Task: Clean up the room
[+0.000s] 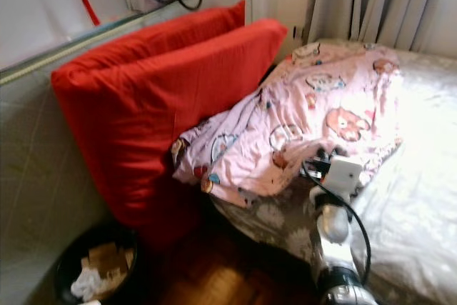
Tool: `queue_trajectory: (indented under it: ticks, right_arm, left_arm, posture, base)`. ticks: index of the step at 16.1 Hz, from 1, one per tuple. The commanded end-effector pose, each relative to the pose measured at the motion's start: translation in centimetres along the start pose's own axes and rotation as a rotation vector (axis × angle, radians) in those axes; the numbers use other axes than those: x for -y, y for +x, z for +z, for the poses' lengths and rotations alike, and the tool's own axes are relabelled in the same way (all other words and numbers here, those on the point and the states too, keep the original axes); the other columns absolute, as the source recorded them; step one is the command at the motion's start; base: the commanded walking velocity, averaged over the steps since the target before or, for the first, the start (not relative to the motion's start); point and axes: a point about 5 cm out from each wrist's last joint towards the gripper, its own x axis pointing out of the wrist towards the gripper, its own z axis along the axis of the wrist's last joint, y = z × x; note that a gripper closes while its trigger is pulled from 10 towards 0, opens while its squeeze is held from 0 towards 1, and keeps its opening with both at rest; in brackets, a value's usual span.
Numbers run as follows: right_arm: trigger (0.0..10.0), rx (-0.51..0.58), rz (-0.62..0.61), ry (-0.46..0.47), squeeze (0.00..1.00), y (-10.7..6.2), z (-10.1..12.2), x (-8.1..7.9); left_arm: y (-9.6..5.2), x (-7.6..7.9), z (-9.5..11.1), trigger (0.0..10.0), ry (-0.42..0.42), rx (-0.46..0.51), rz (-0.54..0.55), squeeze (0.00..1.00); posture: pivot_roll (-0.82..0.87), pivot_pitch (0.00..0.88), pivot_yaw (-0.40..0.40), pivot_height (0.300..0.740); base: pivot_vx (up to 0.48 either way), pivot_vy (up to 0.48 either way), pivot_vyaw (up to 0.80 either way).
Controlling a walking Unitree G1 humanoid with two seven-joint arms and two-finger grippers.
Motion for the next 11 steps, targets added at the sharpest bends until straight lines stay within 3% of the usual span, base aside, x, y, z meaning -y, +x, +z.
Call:
queue_trajectory:
  ticks: [1, 4, 11]
  right_arm:
    - [10.0, 0.052, 0.035, 0.006, 0.0, 0.5, 1.1, -1.2]
    - [10.0, 0.08, 0.037, -0.007, 0.0, 0.7, 1.7, -1.3]
    - [10.0, 0.109, -0.095, -0.065, 0.0, 0.9, 2.9, 1.2]
  left_arm:
    - [-0.1, -0.6, -0.2, 10.0, 0.012, -0.014, 0.013, 0.0]
    - [-0.1, -0.6, -0.1, 10.0, 0.012, -0.014, 0.012, 0.0]
    - [-0.1, -0.6, -0.2, 10.0, 0.017, -0.018, 0.013, 0.0]
  posture:
    - [0.08, 0.0, 0.042, 0.74]
    - [0.08, 0.0, 0.042, 0.74]
    - [0.08, 0.0, 0.044, 0.74]
  base:
    - [-0.251, 0.0, 0.0]
    - [-0.254, 0.0, 0.0]
    - [-0.213, 0.0, 0.0]
